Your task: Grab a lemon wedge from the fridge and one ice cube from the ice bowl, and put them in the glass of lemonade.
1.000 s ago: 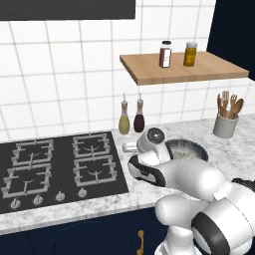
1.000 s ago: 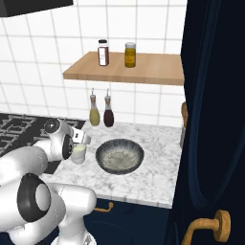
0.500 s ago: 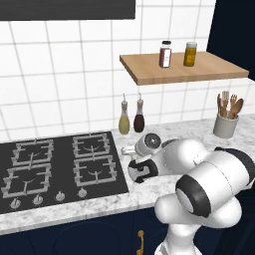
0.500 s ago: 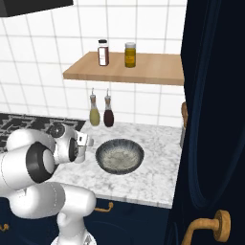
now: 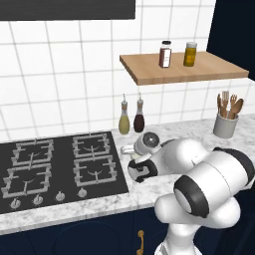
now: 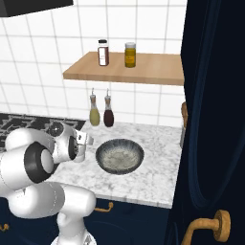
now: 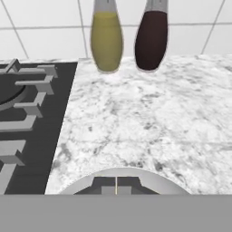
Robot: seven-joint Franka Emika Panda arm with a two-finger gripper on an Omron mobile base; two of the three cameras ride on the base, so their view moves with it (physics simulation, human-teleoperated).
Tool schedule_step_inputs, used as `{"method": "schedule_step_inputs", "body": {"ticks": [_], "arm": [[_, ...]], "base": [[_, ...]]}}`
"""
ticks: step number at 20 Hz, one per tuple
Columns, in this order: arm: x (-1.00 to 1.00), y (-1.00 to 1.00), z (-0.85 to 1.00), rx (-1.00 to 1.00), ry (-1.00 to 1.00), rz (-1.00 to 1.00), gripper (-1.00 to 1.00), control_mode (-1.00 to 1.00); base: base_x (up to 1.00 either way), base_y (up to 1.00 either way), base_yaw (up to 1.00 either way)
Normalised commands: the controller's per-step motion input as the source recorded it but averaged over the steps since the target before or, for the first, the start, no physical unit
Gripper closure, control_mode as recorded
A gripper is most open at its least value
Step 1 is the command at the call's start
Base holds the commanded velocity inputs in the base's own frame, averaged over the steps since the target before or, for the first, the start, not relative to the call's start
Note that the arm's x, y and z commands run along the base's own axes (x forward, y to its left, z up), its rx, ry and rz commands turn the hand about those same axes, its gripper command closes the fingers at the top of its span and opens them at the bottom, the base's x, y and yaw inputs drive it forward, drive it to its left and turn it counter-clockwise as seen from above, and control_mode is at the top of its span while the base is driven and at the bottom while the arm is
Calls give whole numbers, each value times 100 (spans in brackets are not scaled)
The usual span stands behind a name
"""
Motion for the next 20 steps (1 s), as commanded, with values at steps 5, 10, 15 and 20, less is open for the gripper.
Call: {"method": "schedule_step_inputs", "body": {"ticks": [5,10,15,20], "arm": [[-10,0,10,-1,-2,0,-100,-100],[-46,0,59,0,-13,0,-100,-100],[-38,0,87,0,-27,0,-100,-100],[-48,-15,56,1,-15,-3,-100,-100]], "base": [[0,0,0],[0,0,0],[0,0,0],[0,0,0]]}}
